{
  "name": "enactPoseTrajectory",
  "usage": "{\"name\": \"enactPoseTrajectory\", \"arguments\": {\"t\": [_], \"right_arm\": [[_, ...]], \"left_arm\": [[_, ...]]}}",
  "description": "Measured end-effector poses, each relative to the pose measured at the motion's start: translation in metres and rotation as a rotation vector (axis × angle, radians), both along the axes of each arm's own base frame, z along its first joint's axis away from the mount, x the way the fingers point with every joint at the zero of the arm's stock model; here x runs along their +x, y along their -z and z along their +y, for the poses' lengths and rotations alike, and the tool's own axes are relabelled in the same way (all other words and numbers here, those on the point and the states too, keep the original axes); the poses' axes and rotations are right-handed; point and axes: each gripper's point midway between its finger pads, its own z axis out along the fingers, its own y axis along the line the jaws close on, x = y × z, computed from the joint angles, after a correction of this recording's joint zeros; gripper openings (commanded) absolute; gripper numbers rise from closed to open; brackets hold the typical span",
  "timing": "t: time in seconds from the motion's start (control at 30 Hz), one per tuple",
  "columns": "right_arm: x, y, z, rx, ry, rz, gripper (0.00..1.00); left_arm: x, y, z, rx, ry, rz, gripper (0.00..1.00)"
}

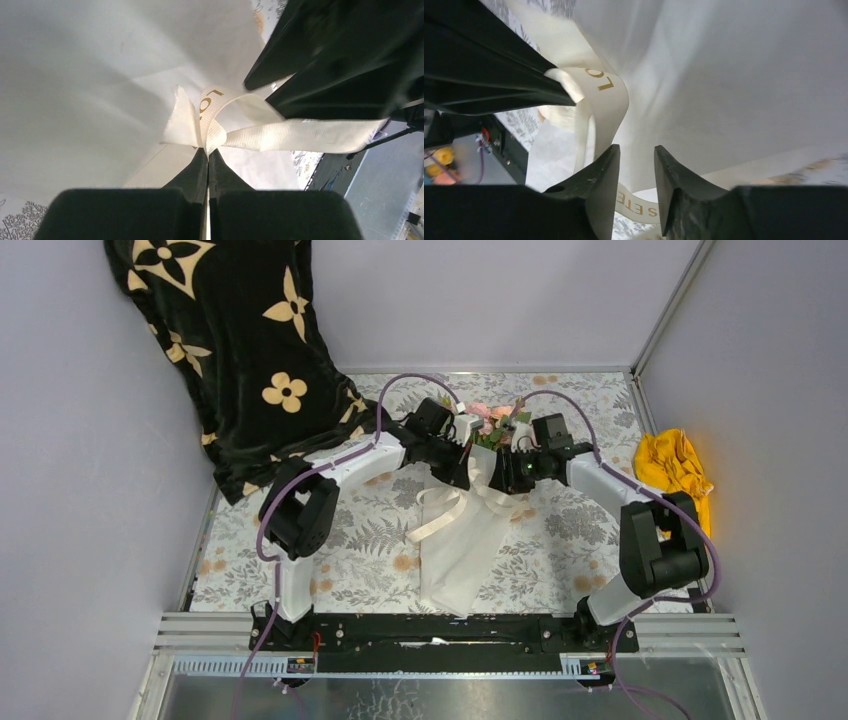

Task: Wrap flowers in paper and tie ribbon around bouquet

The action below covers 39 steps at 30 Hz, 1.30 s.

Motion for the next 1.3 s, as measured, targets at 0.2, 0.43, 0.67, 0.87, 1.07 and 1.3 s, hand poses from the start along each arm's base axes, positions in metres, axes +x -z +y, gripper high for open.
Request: {"name": "enactPoseTrajectory", "arguments": {"t": [0.2,0.43,0.67,0.87,1.07,1.3], "right_arm": [[0.022,-0.024,-0.021,-0.085,0.055,-0.103,0.49],[0.018,-0.022,-0.041,-0.192,0.093,-0.091,0.48],[0.012,-0.072,-0.048,-0.158,0.157,-0.258,0.41],[-0.027,-0.079,-0.065,-0.135,0.298,-0.294,0.39],[-0.051,-0.041,-0.067,-0.136,0.37,-0.183,0.57],[-0.06,-0.002,-0.055,-0.164,0.375,-0.147,0.6]], "left_arm": [[-0.002,0.012,0.012,0.022,-0.044,0.046,0.0],[-0.002,0.012,0.015,0.018,-0.063,0.057,0.0],[-0.002,0.012,0.014,0.016,-0.07,0.064,0.0],[-0.002,0.011,0.014,0.013,-0.072,0.064,0.0],[-0.002,0.011,0.014,0.012,-0.074,0.065,0.0],[-0.002,0.011,0.014,0.012,-0.074,0.065,0.0]]}}
